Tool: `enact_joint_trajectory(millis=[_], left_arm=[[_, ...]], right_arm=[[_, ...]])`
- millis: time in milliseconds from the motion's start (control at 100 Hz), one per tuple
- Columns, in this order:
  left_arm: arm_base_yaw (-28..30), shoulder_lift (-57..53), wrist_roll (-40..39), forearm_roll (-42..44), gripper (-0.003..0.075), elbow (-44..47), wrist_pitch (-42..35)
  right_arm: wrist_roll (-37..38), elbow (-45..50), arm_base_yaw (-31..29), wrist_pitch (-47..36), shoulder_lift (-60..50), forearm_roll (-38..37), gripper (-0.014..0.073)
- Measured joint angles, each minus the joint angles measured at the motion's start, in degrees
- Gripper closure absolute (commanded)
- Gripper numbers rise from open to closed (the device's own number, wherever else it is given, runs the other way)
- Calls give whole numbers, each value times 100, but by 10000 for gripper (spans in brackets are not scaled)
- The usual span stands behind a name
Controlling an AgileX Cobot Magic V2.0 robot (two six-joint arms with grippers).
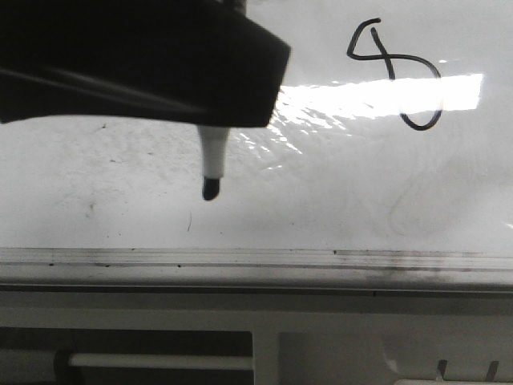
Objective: Write number 8 on whiteboard
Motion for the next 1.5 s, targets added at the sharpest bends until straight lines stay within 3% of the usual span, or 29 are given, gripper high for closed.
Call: enact_joint_trajectory(millis=[80,150,220,300,590,1160,1260,1380,1500], left_arm=[[0,0,-323,0,741,0,-182],[0,0,-732,10,741,0,-550],[0,0,-1185,10,741,0,-1078],[0,4,-1615,10,741,0,-1671],[0,297,-2146,-214,741,-114,-3121],[-96,1477,-2177,-569,730,-961,-3457],[-106,1476,-2177,-569,619,-964,-3484],[-106,1476,-2177,-583,405,-964,-3497],[-125,1476,-2177,-608,323,-974,-3374]], right_arm=[[-3,0,0,-248,-268,0,108],[-24,0,0,-477,-524,11,200],[-24,0,0,-677,-785,22,379],[64,0,0,-808,-1041,22,666],[412,0,0,-843,-1436,65,647],[457,0,0,-843,-1445,202,647],[457,0,0,-843,-1445,221,647],[457,0,0,-843,-1445,235,647],[457,0,0,-843,-1445,234,647]])
